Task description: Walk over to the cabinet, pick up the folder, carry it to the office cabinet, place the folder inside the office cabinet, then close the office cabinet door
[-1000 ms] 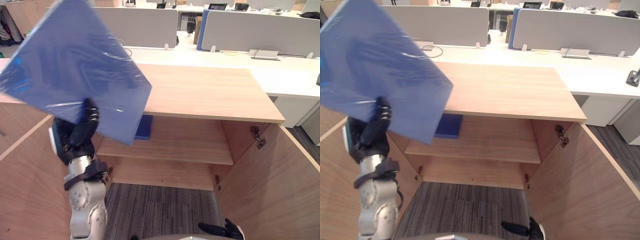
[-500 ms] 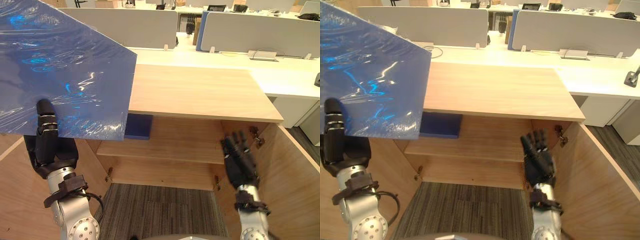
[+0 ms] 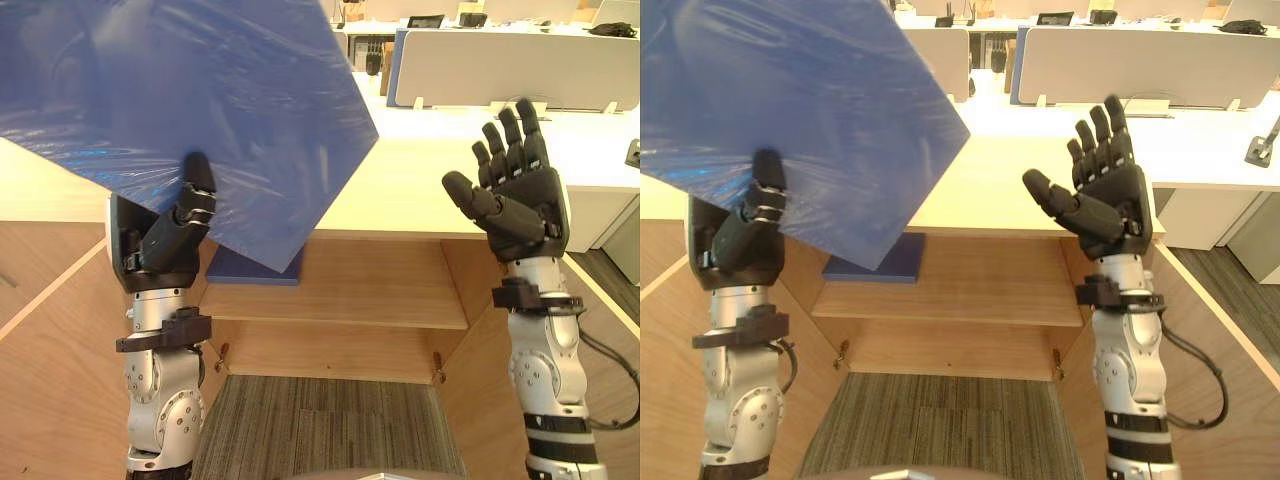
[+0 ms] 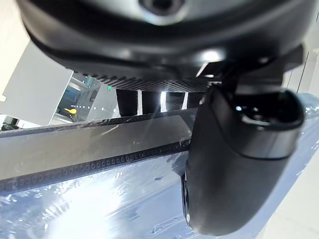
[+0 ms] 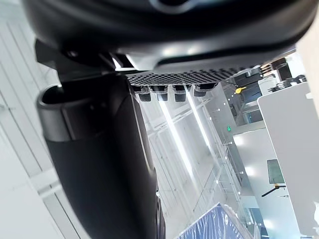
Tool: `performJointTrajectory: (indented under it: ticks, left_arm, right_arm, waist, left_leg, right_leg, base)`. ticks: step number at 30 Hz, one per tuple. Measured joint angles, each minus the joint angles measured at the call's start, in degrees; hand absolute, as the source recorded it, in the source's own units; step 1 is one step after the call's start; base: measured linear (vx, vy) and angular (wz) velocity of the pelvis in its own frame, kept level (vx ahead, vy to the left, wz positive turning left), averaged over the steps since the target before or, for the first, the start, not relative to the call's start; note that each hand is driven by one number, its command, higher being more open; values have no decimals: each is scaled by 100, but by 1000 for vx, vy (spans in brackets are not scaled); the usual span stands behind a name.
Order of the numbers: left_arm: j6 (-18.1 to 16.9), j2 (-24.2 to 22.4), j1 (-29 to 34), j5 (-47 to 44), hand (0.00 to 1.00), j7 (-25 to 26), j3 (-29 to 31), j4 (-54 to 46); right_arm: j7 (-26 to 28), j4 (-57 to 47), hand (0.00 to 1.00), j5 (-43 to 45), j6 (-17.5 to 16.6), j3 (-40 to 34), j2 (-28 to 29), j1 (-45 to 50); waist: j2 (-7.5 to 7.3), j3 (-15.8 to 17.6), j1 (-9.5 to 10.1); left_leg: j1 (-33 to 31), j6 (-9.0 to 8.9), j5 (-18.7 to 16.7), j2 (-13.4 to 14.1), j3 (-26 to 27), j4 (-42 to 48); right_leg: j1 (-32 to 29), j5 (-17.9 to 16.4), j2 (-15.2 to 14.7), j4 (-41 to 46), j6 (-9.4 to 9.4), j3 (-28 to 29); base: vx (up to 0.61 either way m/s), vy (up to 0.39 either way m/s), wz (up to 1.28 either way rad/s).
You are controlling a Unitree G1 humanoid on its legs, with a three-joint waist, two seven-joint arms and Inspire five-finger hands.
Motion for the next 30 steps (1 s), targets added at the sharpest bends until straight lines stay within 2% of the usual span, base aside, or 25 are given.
performJointTrajectory:
  ticks: [11, 16, 20, 21, 23, 29, 30]
  left_arm:
    - [-1, 888, -589, 364, 0, -353, -679, 313]
    - [-20, 1150, -772, 386, 0, -451, -710, 378]
    - [-24, 1514, -788, 256, 0, -470, -712, 435]
    - [-31, 1652, -793, 208, 0, -472, -719, 436]
    - [-87, 1824, -822, 179, 0, -473, -723, 442]
    - [-311, 2875, -1009, -409, 0, -517, -836, 648]
    - [-363, 3073, -1008, -528, 100, -567, -874, 719]
  right_arm:
    - [193, 433, 100, -150, 108, 1173, -986, -1395]
    - [253, 672, 100, -57, 108, 1477, -1379, -1742]
    - [431, 999, 100, 187, 147, 1978, -1915, -2077]
    - [449, 1053, 0, 216, 160, 2142, -2070, -2186]
    - [486, 1109, 0, 406, 186, 2322, -2270, -2319]
    - [808, 1250, 0, 980, 216, 3220, -3285, -2956]
    - [984, 1242, 0, 1100, 216, 3370, -3516, -2983]
  waist:
    - [16, -12, 51]
    - [45, -34, 59]
    - [117, -95, 59]
    - [134, -109, 61]
    - [143, -124, 69]
    - [113, -186, 105]
    - [75, -219, 121]
  left_leg:
    - [-32, 49, 85, 0, 51, -2]
    - [-83, 58, 152, 0, 48, -8]
    - [-135, 73, 223, 5, 51, -35]
    - [-153, 70, 242, 12, 49, -36]
    - [-192, 69, 268, 20, 39, -36]
    - [-312, 61, 341, 39, 30, -37]
    - [-315, 59, 344, 39, 26, -37]
  right_leg:
    - [-65, 121, -1, 0, 18, 64]
    - [-116, 169, -1, -11, 24, 67]
    - [-172, 219, 7, -34, 25, 71]
    - [-180, 246, 14, -50, 28, 71]
    - [-196, 289, 27, -92, 25, 69]
    - [-252, 435, 55, -238, 31, 73]
    - [-252, 437, 56, -240, 31, 71]
  base:
    - [-16, 7, -2]
    - [-61, 8, 0]
    - [-71, 5, -1]
    - [-62, 5, 0]
    - [-56, 7, 1]
    - [-32, 7, 0]
    - [0, 0, 0]
